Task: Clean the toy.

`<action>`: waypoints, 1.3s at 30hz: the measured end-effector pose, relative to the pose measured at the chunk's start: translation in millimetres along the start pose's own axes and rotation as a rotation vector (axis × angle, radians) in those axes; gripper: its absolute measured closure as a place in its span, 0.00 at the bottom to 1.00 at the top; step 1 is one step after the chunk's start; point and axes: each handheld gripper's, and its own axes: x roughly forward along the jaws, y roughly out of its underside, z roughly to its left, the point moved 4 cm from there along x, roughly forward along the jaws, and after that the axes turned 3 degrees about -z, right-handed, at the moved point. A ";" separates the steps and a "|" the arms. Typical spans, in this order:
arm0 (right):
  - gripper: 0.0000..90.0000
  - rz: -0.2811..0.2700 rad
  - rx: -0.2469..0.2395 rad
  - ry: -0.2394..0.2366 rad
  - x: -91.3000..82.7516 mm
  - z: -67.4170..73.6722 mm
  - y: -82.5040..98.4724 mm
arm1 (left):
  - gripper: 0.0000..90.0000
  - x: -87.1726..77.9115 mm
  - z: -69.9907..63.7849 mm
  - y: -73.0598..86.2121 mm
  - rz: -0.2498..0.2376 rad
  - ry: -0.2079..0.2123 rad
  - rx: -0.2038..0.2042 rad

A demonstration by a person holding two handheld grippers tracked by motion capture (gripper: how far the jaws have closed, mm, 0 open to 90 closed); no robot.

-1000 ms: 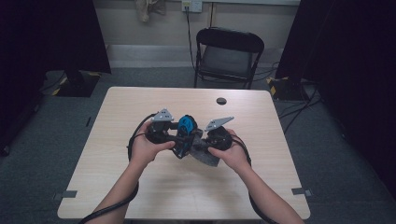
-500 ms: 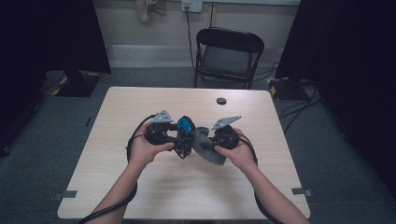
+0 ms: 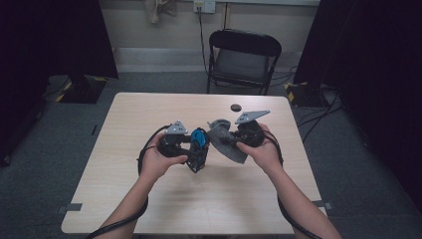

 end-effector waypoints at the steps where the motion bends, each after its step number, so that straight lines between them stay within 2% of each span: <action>1: 0.81 -0.003 -0.001 -0.002 0.0 0.5 -1.2 | 0.27 1.2 0.4 1.6 0.003 0.004 -0.007; 4: 0.81 -0.011 -0.005 -0.014 1.0 3.9 -5.1 | 0.27 3.2 1.5 4.6 0.016 0.003 -0.015; 9: 0.81 0.006 -0.024 -0.043 11.1 15.3 -4.2 | 0.27 4.1 2.0 2.7 0.025 -0.007 -0.004; 11: 0.81 0.003 -0.017 -0.055 14.1 17.6 -2.9 | 0.27 3.8 2.5 2.4 0.023 -0.011 0.000; 24: 0.81 0.025 -0.014 -0.070 25.2 20.1 5.6 | 0.27 -1.4 0.3 -4.1 -0.004 0.001 -0.004; 39: 0.80 0.077 0.006 -0.108 48.5 29.6 31.0 | 0.27 -7.3 -3.6 -12.3 -0.044 0.015 -0.002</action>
